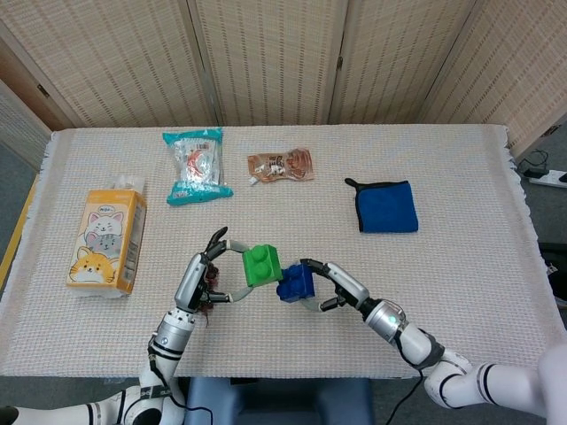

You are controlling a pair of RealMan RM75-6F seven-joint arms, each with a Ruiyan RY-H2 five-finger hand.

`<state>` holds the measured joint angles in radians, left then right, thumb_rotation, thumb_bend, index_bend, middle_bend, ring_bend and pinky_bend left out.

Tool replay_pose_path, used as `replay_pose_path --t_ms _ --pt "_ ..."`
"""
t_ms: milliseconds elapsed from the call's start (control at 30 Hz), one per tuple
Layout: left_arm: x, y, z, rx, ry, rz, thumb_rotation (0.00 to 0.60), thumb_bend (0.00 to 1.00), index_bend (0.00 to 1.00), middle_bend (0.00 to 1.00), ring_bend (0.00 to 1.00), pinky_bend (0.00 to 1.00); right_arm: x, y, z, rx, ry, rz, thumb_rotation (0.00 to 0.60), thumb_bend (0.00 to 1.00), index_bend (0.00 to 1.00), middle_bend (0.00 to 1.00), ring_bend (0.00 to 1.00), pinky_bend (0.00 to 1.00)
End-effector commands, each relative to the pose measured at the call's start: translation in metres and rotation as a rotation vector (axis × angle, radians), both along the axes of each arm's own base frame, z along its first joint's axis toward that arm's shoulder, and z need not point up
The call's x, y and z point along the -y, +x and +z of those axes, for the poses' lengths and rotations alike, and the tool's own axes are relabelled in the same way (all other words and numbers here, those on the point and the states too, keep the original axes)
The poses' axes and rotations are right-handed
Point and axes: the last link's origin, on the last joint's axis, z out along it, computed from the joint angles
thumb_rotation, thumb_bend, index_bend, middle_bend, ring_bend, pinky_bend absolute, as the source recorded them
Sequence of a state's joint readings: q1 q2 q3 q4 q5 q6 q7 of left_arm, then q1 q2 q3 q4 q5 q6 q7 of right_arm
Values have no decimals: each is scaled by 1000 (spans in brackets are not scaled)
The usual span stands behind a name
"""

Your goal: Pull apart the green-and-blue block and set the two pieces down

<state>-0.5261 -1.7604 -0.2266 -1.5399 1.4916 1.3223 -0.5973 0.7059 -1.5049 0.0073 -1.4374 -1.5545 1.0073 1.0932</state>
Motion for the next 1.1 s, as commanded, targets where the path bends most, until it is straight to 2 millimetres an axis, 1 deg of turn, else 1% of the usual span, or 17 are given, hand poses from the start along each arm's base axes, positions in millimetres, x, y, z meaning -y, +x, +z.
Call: replay_pose_path --t_ms 33,167,267,400,500,567,700,967,1000,1033,1067,1100 --pt "-1 -16 0 -66 4 18 600 341 762 903 361 0 7 -20 22 -127 -132 35 600 415 630 376 281 166" --pt "0 -42 -3 -196 14 32 600 340 762 903 360 0 10 -44 44 -310 -239 63 600 415 630 376 282 166" --pt "2 -67 -11 -307 8 51 600 339 762 903 360 0 9 -68 61 -465 -273 70 600 415 630 377 282 166" --pt "5 -90 -26 -391 -14 69 600 340 762 903 360 0 6 -92 79 -582 -279 34 600 415 630 377 281 166" --pt "5 -100 -38 -433 -5 59 600 339 761 903 360 0 3 -103 88 -629 -293 15 600 415 630 376 281 166" --pt "5 -105 -45 -460 3 49 600 339 761 903 360 0 2 -108 89 -654 -292 10 600 415 630 376 281 166" --pt "2 -114 -59 -480 -9 47 600 339 759 903 360 0 -1 -118 84 -726 -262 20 600 415 630 376 280 166" --pt "-6 -122 -65 -480 0 57 600 340 755 903 358 0 2 -124 75 -818 -233 35 600 414 630 373 276 166" --pt "-6 -123 -65 -480 1 56 600 340 743 903 352 0 2 -123 74 -818 -233 36 600 414 630 364 268 166" --pt "-7 -123 -65 -481 0 53 600 339 704 887 329 0 2 -122 74 -815 -233 37 600 415 617 341 252 166" --pt "-7 -123 -65 -480 -3 48 600 339 641 841 294 0 3 -121 74 -811 -232 39 600 415 557 292 220 165" --pt "-7 -124 -66 -484 -12 39 600 338 564 772 253 0 3 -120 75 -807 -229 40 600 415 453 226 176 160"
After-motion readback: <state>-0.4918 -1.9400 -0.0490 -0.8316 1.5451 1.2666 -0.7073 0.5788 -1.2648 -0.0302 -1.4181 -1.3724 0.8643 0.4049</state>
